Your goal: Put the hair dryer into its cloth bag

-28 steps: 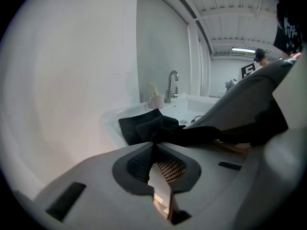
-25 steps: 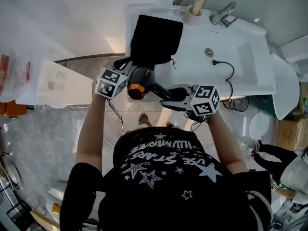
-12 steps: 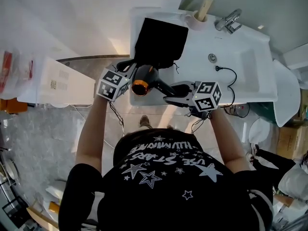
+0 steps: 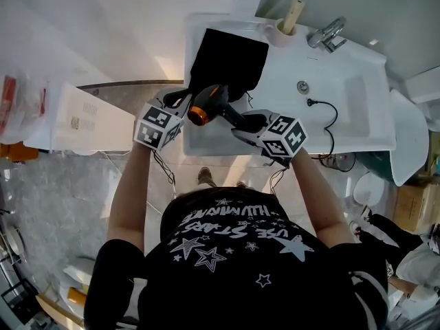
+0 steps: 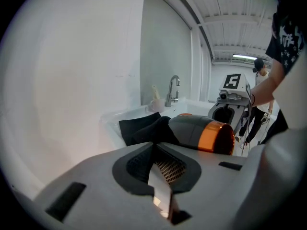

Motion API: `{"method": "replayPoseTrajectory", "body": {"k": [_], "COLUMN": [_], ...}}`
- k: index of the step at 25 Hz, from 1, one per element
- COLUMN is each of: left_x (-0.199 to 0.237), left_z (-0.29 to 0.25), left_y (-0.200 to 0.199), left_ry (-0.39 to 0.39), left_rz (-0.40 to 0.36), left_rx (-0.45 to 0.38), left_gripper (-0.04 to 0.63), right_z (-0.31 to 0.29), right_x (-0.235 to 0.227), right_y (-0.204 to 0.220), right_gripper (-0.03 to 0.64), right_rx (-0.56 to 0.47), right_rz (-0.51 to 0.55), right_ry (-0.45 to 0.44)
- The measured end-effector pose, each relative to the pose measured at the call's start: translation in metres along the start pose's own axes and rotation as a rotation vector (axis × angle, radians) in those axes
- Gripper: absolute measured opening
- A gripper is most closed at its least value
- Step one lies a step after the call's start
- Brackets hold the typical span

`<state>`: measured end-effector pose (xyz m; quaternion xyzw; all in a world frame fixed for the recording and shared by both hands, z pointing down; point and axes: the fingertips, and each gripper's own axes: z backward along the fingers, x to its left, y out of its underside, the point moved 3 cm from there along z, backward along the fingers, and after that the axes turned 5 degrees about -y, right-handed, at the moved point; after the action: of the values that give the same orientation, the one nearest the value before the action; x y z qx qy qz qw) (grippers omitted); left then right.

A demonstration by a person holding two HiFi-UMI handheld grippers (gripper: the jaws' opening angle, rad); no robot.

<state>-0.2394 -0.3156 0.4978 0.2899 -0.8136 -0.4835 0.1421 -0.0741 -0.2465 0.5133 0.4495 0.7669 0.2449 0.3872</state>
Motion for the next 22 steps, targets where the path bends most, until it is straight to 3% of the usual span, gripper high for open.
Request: {"method": "replayPoseTrajectory", "body": {"k": [12, 22], "left_x": [0.004, -0.013], "left_z": [0.002, 0.002], "left_y": [-0.001, -0.012], "left_ry": [-0.024, 0.007], "left_rz": [0.042, 0.049], "left_rx": [-0.008, -0.037], "left_gripper": [0.02, 0.02], "right_z": [-0.008, -0.01], "right_x": [-0.046, -0.096], "right_y": [-0.009, -0.02], "right_gripper": [0.187, 0.187], "right_rx": [0.037, 0.018], "right_rz": [-0.011, -0.175], "right_ry": [0.209, 0.394]}}
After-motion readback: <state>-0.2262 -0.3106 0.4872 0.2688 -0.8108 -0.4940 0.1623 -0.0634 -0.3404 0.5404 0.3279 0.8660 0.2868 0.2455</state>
